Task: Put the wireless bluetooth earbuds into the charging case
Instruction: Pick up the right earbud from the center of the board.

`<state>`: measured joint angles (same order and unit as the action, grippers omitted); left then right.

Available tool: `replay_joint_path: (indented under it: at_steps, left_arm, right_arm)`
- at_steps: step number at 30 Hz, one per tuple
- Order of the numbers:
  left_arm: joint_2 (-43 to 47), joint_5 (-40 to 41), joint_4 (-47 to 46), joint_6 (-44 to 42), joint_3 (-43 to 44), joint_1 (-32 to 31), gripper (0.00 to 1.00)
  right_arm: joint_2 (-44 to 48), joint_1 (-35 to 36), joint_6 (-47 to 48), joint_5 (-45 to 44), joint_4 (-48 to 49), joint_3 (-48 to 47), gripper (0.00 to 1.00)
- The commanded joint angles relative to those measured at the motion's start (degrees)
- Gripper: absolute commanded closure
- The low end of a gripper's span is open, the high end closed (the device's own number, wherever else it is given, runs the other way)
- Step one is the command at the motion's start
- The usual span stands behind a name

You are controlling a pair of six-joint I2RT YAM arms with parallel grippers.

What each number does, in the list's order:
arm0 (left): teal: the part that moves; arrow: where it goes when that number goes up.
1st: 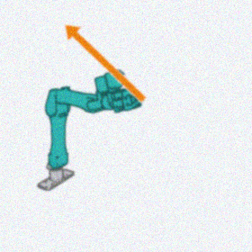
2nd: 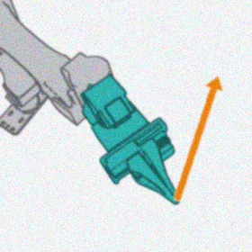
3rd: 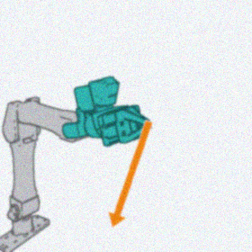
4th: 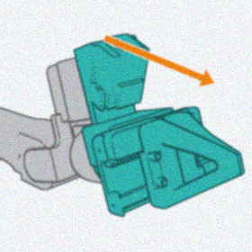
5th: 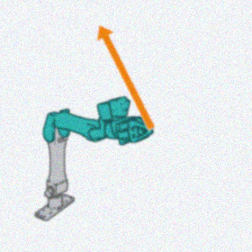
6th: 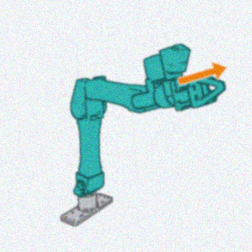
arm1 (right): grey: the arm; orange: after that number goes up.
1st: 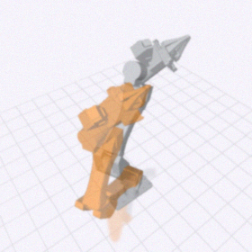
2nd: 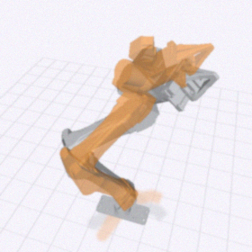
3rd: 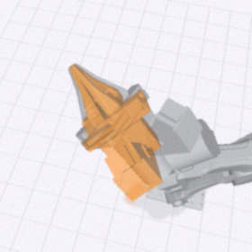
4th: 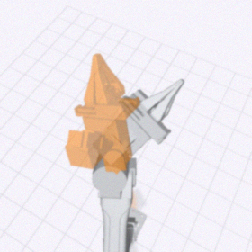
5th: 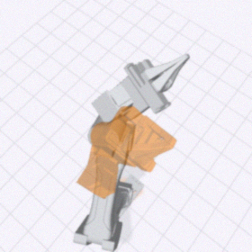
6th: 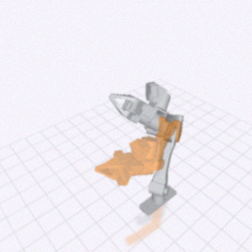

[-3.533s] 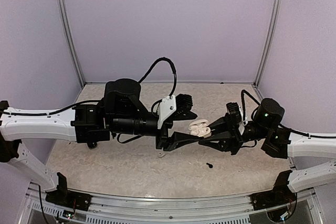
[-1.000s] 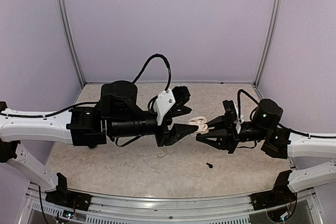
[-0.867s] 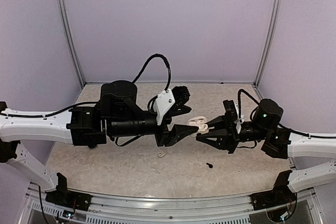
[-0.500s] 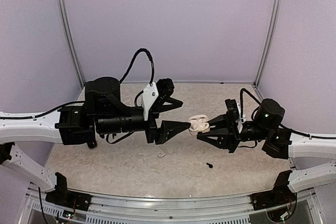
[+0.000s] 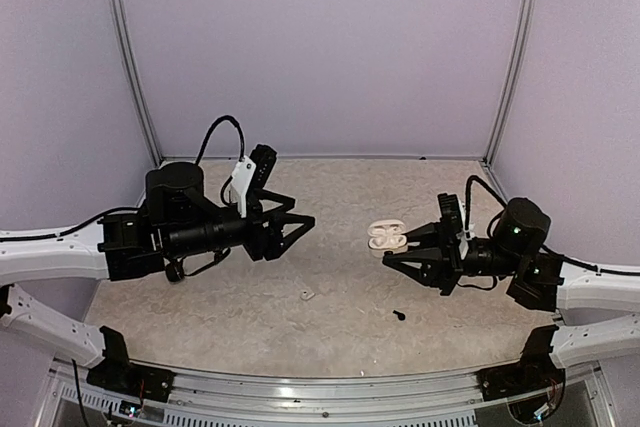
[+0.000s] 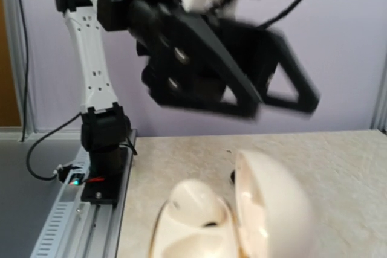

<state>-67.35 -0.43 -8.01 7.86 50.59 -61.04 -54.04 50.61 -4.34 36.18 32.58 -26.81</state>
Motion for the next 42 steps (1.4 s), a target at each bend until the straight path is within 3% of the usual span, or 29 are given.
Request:
replay_joint_path:
  at_steps: [1,6,11,21,27,42]
  left_arm:
    - [-1.79,4.55,3.88,10.39,-6.06,1.71,0.38]
    - [-2.11,5.69,-1.39,14.07,-15.11,1.01,0.43]
    - [-2.03,10.04,-16.66,12.97,-24.71,-2.74,0.46]
    - [-18.94,10.03,-37.85,9.37,-29.67,-4.37,0.48]
    - [-25.03,3.84,-41.20,7.17,-28.33,-0.32,0.48]
    - [-33.81,-4.66,-49.15,-4.88,-30.98,2.38,0.52]
  right_arm:
    - [2.44,-0.41,-1.32,-3.60,-1.05,2.19,1.00]
    - [4.05,-1.68,-1.39,-3.61,-2.34,3.18,1.00]
    - [4.40,-2.27,-1.93,-3.36,-2.13,4.04,1.00]
    - [4.13,-2.62,-2.31,-2.37,-1.37,4.20,1.00]
    - [3.74,-2.90,-2.29,-1.79,-1.20,4.04,1.00]
    - [4.92,-3.10,-0.19,3.69,-0.44,4.75,1.00]
